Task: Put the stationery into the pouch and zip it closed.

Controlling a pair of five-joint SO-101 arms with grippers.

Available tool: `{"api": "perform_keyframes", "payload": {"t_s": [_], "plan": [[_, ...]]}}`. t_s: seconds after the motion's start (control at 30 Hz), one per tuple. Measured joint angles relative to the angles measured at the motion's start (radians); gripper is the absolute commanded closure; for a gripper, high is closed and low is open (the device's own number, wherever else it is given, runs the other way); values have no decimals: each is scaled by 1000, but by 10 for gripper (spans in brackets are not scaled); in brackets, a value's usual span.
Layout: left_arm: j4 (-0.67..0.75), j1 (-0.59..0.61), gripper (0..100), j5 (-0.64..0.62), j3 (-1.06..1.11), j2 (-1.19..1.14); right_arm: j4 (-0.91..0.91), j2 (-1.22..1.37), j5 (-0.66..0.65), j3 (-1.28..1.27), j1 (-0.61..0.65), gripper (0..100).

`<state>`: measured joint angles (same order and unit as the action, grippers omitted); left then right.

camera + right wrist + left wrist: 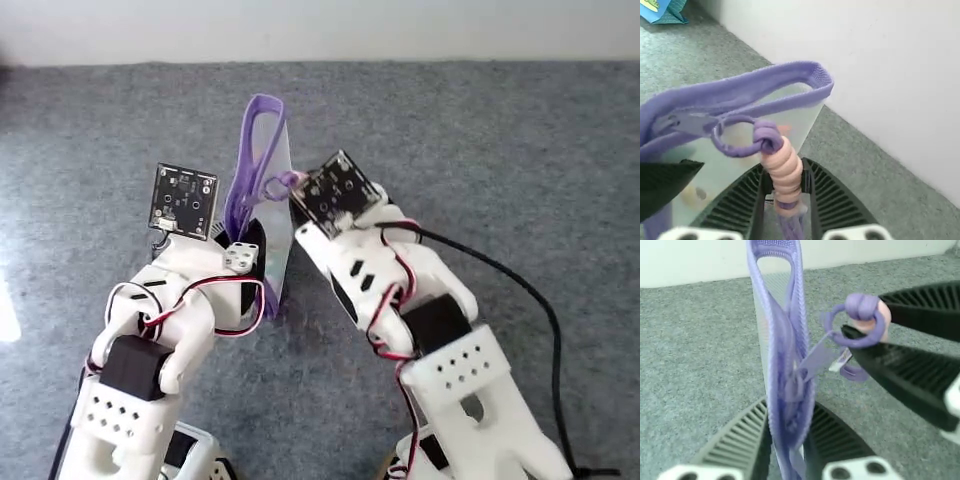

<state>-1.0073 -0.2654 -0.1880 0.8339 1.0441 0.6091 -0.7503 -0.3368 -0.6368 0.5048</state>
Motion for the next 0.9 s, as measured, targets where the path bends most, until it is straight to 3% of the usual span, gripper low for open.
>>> {"api": "perform_keyframes", "payload": {"t_s": [0.53,0.9], "plan": [[-23,0,990,8,-2,2,2,463,-2,457,-106,991],[-28,-15,990,8,92,180,2,827,-2,812,-175,991]]}}
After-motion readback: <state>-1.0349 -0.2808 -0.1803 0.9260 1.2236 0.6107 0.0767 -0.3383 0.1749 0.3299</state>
